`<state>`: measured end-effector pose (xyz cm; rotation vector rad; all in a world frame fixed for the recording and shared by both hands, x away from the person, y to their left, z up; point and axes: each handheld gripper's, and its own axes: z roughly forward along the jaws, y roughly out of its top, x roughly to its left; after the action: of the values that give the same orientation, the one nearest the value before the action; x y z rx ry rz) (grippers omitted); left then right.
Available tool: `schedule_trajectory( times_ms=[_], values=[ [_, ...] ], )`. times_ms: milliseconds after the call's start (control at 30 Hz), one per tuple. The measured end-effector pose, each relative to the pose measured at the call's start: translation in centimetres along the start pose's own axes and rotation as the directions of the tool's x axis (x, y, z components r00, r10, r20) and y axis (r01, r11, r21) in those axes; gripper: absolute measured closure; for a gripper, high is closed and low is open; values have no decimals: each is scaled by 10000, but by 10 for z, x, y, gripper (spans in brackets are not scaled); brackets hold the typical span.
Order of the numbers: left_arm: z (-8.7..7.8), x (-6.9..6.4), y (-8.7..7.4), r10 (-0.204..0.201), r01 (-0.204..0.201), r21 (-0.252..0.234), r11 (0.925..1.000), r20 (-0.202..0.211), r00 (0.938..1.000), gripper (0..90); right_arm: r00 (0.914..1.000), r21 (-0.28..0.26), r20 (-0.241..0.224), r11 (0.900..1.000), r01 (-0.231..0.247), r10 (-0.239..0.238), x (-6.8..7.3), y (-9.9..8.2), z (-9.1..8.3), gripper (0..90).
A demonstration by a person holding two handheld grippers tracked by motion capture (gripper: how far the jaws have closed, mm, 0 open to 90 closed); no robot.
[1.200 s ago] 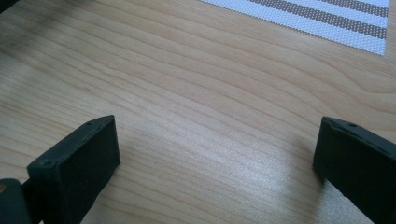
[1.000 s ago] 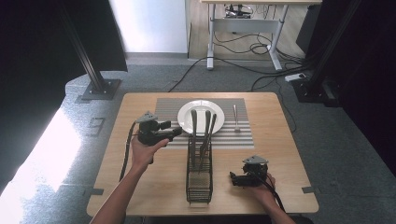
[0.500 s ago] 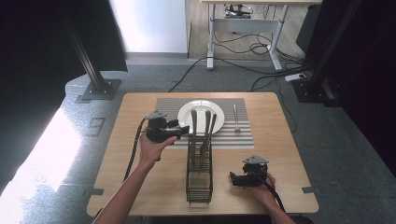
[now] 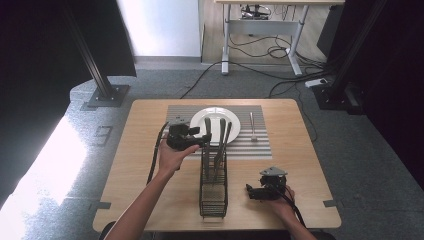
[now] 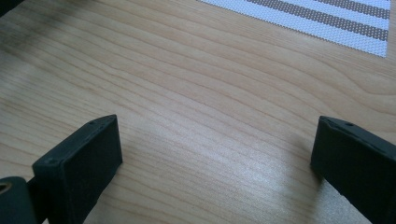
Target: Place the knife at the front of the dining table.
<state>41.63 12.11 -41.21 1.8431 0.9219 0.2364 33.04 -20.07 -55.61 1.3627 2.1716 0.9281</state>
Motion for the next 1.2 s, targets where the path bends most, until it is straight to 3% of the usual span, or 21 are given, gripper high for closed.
schedule_trajectory(
  times_ms=[200, 400, 467, 867, 933, 1000, 1200],
  values=[
    [9, -1, -1, -116, 116, 109, 9999, -3, 9999, 413, 10000, -12, -17, 10000, -20, 20, 0, 0, 0, 27],
    [14, 2, -4, -330, 331, 248, 9991, -44, 9994, 520, 10000, -21, -41, 10000, -6, 6, 0, 0, -1, 30],
    [15, 3, -5, -511, 507, 255, 9984, 155, 9986, 544, 10000, -22, -41, 10000, -1, 1, 0, 0, -1, 30],
    [16, 3, -7, -564, 558, 83, 9984, 1113, 9922, 796, 10000, -37, -55, 10000, 20, -21, 0, 0, -1, 37],
    [17, 4, -7, -603, 597, 85, 9982, 1211, 9908, 805, 10000, -36, -57, 10000, 23, -23, 0, 0, -1, 37],
    [17, 6, -7, -842, 837, 96, 9964, 1491, 9852, 815, 10000, -40, -57, 10000, 31, -31, 0, -1, -1, 39],
    [14, 3, -6, -519, 517, 55, 9986, 1622, 9854, 826, 10000, -41, -61, 10000, 33, -33, 0, -1, -1, 41]
  ],
)
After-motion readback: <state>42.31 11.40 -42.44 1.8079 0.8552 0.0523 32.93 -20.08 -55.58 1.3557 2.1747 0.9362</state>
